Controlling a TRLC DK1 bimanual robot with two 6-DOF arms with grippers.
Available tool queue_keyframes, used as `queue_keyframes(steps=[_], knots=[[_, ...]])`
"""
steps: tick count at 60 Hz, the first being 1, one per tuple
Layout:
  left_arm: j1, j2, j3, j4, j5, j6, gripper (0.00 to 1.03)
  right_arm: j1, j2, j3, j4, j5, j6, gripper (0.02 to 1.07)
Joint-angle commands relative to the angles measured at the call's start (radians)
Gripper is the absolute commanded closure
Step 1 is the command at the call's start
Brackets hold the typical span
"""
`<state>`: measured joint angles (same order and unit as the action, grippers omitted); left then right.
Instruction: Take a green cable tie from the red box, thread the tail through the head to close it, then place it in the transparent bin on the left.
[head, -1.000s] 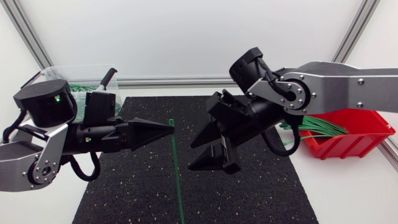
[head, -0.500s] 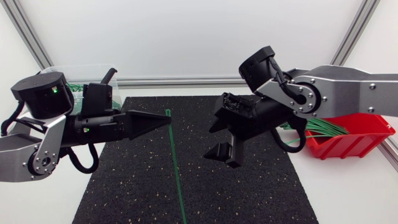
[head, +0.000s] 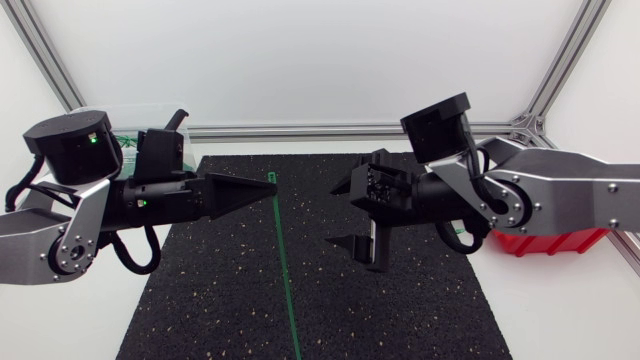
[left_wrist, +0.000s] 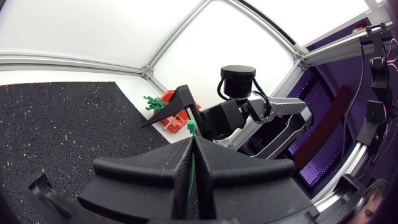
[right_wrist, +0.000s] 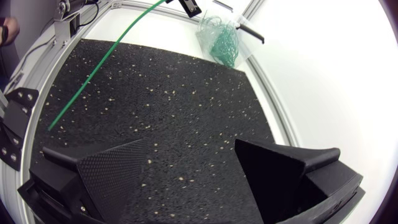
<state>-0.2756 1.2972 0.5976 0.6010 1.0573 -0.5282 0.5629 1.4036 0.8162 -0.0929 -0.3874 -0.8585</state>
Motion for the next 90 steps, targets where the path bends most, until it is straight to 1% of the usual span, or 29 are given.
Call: queue_keyframes(steps=[1,6,8,10,16,19,23,26,28,34,39,42,50,57,65,76,81,84,90], knots=[[0.001,0.017,0.025,0.000,0.001,-0.029,0.99,0.019,-0.022,-0.065,0.085,0.032,-0.114,0.05],[0.001,0.017,0.025,-0.003,0.001,-0.030,0.99,0.022,-0.035,-0.143,0.260,0.030,-0.228,0.05],[0.001,0.016,0.025,-0.003,0.003,-0.032,0.99,0.020,-0.046,-0.180,0.328,-0.004,-0.294,0.05],[0.003,0.016,0.025,-0.003,0.003,-0.032,0.99,0.014,-0.060,-0.196,0.343,-0.041,-0.355,0.05],[0.003,0.016,0.027,-0.004,0.003,-0.039,0.99,0.019,-0.060,-0.206,0.369,-0.007,-0.444,0.05],[0.001,0.017,0.028,-0.003,0.003,-0.044,0.99,0.020,-0.063,-0.215,0.389,-0.005,-0.482,0.05],[-0.001,0.020,0.033,-0.004,0.003,-0.056,0.99,0.020,-0.061,-0.249,0.463,0.005,-0.553,0.05],[0.001,0.024,0.034,-0.004,0.003,-0.059,0.99,0.022,-0.064,-0.272,0.532,0.005,-0.556,0.05],[0.001,0.027,0.037,-0.003,0.003,-0.062,0.99,0.031,-0.068,-0.285,0.556,0.010,-0.565,0.05],[0.001,0.045,0.045,-0.001,0.006,-0.082,0.99,0.057,-0.072,-0.344,0.671,0.018,-0.625,0.05],[-0.001,0.068,0.053,0.002,0.004,-0.107,0.99,0.069,-0.066,-0.387,0.740,0.016,-0.729,0.05],[-0.002,0.080,0.059,0.005,0.004,-0.124,0.99,0.086,-0.063,-0.407,0.782,0.019,-0.743,0.05],[0.003,0.113,0.085,0.006,0.004,-0.196,0.99,0.107,-0.046,-0.434,0.834,0.021,-0.795,0.05],[0.007,0.117,0.105,0.006,0.006,-0.248,0.99,0.109,-0.028,-0.448,0.845,0.019,-0.832,0.05],[0.044,0.152,0.163,0.000,0.033,-0.302,0.99,0.134,-0.014,-0.446,0.845,0.021,-0.833,0.05],[0.096,0.221,0.235,-0.007,0.073,-0.314,0.99,0.178,0.020,-0.433,0.849,0.022,-0.827,0.05],[0.131,0.251,0.271,-0.009,0.093,-0.314,0.99,0.192,0.023,-0.427,0.849,0.015,-0.829,0.05],[0.148,0.272,0.298,-0.027,0.109,-0.314,0.99,0.201,0.023,-0.423,0.849,0.012,-0.827,0.06],[0.171,0.298,0.337,-0.052,0.133,-0.314,0.99,0.216,0.031,-0.425,0.848,-0.002,-0.846,0.10]])
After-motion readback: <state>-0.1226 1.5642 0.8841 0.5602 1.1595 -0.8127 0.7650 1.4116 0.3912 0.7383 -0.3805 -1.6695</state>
